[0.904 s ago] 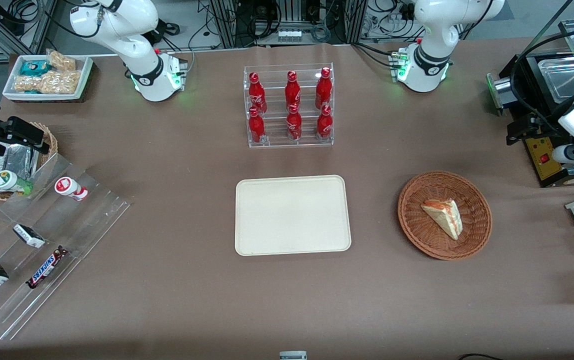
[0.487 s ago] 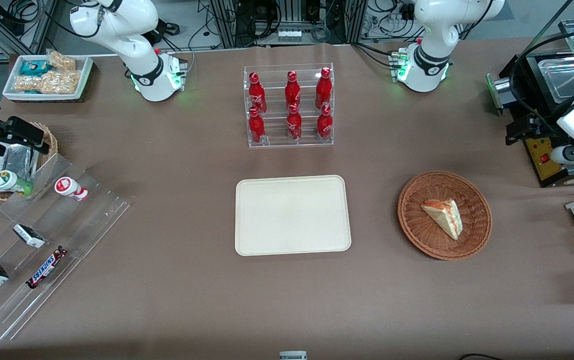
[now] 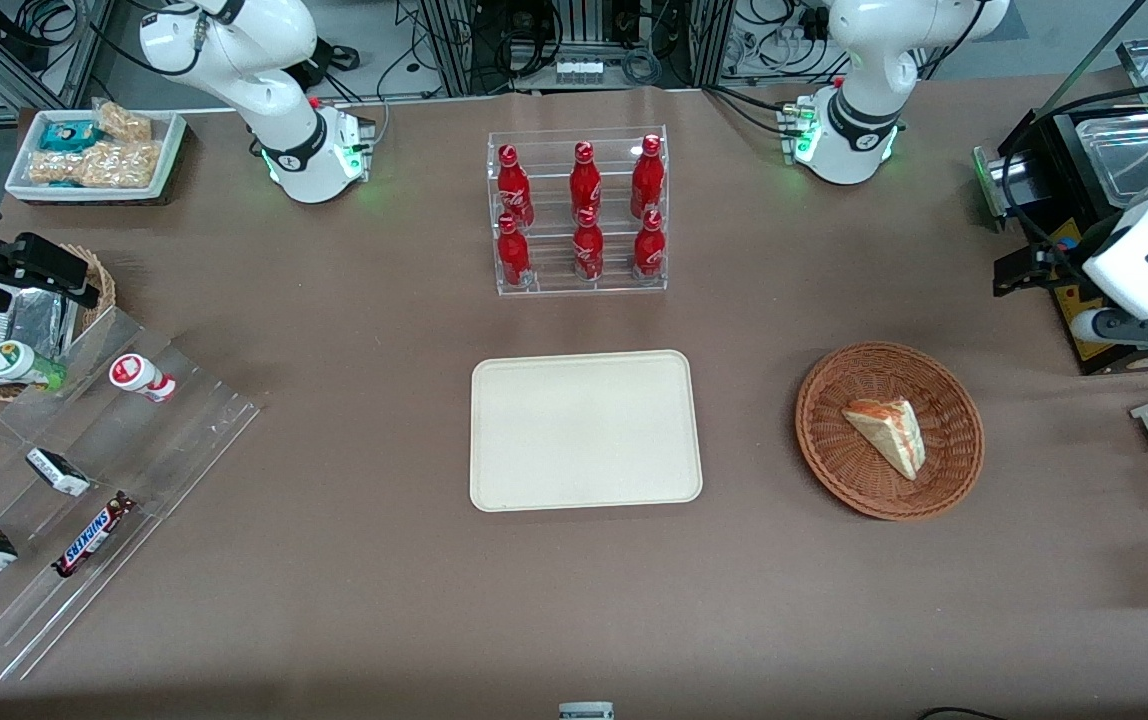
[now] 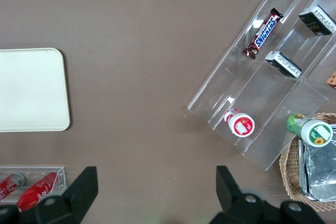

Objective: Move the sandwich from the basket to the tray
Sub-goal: 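Move the left gripper from rest toward the wicker basket, then lower the open left gripper over the wrapped sandwich in the basket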

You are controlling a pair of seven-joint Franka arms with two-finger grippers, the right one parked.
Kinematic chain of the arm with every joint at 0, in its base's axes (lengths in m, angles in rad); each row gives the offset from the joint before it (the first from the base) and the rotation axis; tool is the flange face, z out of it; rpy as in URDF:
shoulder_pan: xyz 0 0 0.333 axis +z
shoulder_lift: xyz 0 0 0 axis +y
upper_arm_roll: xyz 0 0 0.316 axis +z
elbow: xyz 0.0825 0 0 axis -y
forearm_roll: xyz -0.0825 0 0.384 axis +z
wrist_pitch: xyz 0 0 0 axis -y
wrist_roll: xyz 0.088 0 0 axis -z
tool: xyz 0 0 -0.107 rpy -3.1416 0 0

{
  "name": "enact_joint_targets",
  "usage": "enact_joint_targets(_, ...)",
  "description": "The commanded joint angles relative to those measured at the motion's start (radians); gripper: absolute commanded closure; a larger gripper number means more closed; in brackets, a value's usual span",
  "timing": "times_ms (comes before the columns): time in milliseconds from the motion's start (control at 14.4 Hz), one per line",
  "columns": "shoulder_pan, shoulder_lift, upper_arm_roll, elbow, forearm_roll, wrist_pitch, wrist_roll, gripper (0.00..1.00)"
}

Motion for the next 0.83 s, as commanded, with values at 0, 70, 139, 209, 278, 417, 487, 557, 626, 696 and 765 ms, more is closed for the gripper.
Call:
enact_joint_targets(0, -0.005, -0.007, 0.001, -0.095, 0.007, 0.095, 0.008, 0.0)
enact_joint_targets(70, -0.005, -0.007, 0.001, -0.13, 0.007, 0.13, 0.008, 0.0)
enact_joint_targets(139, -0.005, -0.002, 0.001, -0.167, 0.007, 0.167, 0.008, 0.0)
enact_joint_targets(209, -0.005, 0.005, 0.001, -0.205, 0.007, 0.202, 0.008, 0.0)
enact_joint_targets(278, -0.005, 0.017, 0.001, -0.247, 0.007, 0.256, 0.005, 0.0)
enact_joint_targets(417, -0.004, 0.037, 0.001, -0.328, 0.007, 0.383, -0.014, 0.0)
enact_joint_targets(487, -0.004, 0.045, 0.002, -0.36, 0.007, 0.447, -0.033, 0.0)
enact_joint_targets(557, -0.004, 0.059, 0.002, -0.393, 0.007, 0.509, -0.065, 0.0)
enact_joint_targets(626, -0.004, 0.067, 0.002, -0.413, 0.007, 0.546, -0.104, 0.0)
enact_joint_targets(696, -0.004, 0.08, 0.002, -0.424, 0.007, 0.567, -0.165, 0.0)
enact_joint_targets(765, -0.005, 0.094, 0.001, -0.422, 0.007, 0.574, -0.246, 0.0)
